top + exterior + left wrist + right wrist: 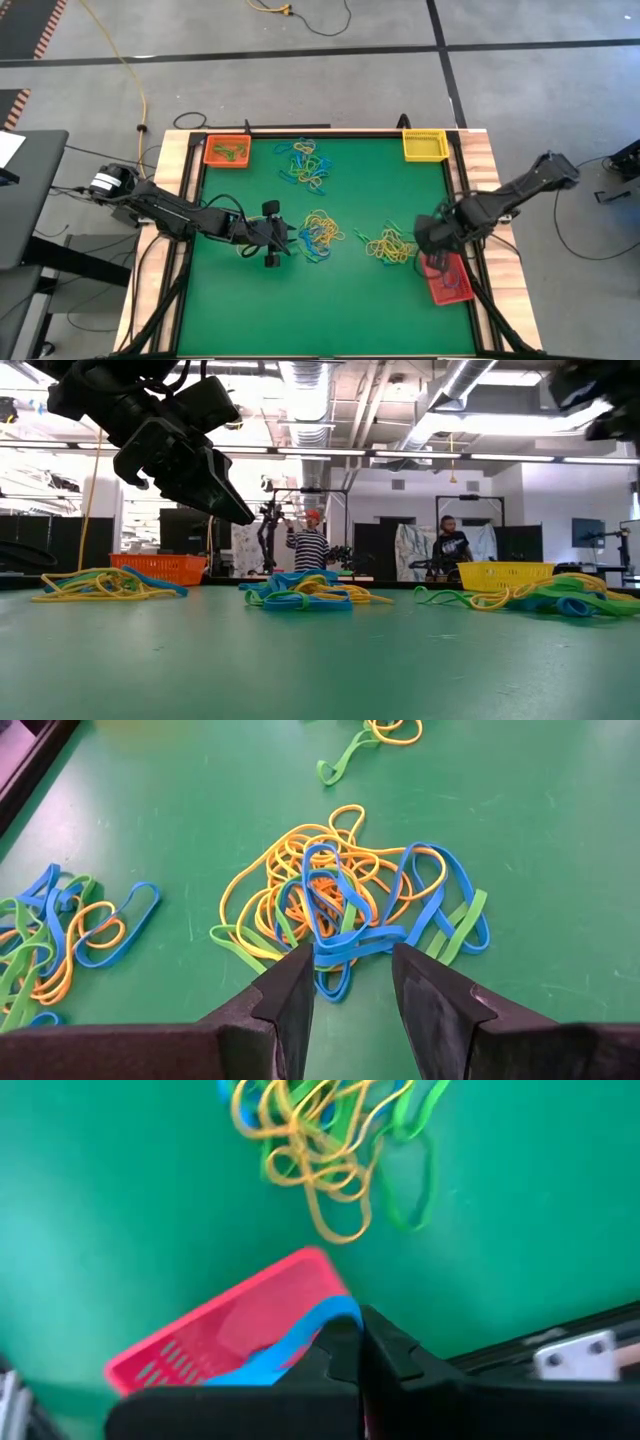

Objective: Sort rubber bands into baskets
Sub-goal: Put the blue rubber band into the red bin

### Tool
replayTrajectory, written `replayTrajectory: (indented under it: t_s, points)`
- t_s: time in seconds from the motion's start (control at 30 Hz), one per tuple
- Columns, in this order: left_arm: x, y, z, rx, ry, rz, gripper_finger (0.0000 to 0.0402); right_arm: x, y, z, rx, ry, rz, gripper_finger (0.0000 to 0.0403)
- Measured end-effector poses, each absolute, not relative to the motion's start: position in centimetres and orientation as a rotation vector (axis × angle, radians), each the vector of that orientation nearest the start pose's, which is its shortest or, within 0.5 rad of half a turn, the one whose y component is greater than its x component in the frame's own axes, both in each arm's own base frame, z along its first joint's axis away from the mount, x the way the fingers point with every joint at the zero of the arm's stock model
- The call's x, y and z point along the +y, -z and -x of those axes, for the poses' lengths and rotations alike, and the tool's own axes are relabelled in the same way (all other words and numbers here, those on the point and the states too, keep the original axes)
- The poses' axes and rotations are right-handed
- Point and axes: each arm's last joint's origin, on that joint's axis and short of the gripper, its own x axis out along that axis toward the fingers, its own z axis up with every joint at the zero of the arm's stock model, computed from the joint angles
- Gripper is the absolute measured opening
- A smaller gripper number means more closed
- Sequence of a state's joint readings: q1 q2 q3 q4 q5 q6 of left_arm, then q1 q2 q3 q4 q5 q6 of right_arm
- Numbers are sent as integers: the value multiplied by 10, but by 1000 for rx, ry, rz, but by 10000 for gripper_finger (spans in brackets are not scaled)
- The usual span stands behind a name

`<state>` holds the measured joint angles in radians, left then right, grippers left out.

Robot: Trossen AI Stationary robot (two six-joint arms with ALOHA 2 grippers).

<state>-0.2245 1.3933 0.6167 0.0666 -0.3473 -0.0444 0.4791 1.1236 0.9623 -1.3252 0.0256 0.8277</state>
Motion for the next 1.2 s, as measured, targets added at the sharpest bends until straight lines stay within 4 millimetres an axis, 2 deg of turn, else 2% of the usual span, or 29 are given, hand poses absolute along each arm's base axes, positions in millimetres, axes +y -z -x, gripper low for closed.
replayTrajectory:
  t_s: [0.43,0.73,0.9,1.2]
  points:
    - [-49,-173,-258,678,-133,-157,128,113,-260,-127,1479,303,-348,27]
    - [-49,-173,-258,675,-133,-155,128,128,-227,-123,1532,341,-383,39]
    - [-49,-173,-258,675,-133,-154,128,129,-216,-118,1571,372,-420,75]
    - [-49,-173,-258,675,-134,-153,128,130,-215,-115,1584,375,-427,169]
